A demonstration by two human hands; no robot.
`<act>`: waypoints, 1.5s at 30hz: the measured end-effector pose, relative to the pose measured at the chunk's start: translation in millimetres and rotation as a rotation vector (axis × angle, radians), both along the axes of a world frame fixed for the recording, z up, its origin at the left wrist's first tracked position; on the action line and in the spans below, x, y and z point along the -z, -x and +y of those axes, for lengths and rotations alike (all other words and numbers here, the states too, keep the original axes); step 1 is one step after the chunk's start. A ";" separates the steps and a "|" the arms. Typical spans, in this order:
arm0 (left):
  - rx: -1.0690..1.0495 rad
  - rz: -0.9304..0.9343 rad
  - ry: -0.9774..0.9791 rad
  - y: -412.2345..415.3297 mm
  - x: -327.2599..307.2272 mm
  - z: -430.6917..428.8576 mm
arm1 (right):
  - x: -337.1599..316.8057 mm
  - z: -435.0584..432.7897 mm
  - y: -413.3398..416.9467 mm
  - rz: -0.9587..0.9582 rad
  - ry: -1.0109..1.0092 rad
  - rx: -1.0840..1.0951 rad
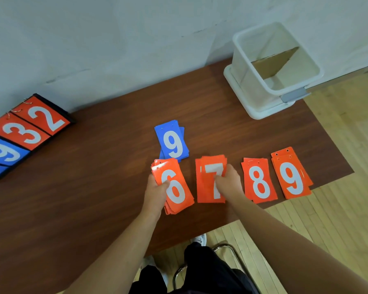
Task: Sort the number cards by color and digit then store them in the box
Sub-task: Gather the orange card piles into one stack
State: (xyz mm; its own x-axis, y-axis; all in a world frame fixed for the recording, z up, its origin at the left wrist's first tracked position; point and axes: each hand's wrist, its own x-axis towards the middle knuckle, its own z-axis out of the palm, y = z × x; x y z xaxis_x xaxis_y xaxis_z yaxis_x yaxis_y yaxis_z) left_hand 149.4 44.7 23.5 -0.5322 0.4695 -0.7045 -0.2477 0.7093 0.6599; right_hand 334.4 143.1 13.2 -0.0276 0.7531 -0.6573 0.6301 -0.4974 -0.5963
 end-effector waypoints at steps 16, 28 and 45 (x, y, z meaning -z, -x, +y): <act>0.281 -0.160 -0.177 -65.8 -11.9 63.1 | -23.1 15.7 -23.0 -0.193 -0.238 -0.168; 0.261 -0.189 -0.059 -66.5 1.6 76.6 | 17.4 24.9 -80.2 -0.732 -0.062 -0.085; 0.303 -0.162 -0.067 -77.9 -9.4 112.3 | -27.5 60.2 -65.1 0.153 -0.034 0.110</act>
State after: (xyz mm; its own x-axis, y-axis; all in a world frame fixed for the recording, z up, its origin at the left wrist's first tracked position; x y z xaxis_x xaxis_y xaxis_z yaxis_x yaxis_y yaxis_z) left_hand 227.4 156.9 32.9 -0.2451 0.6372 -0.7307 -0.1381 0.7231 0.6768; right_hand 399.5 203.4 40.6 -0.0417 0.7787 -0.6261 0.4742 -0.5361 -0.6984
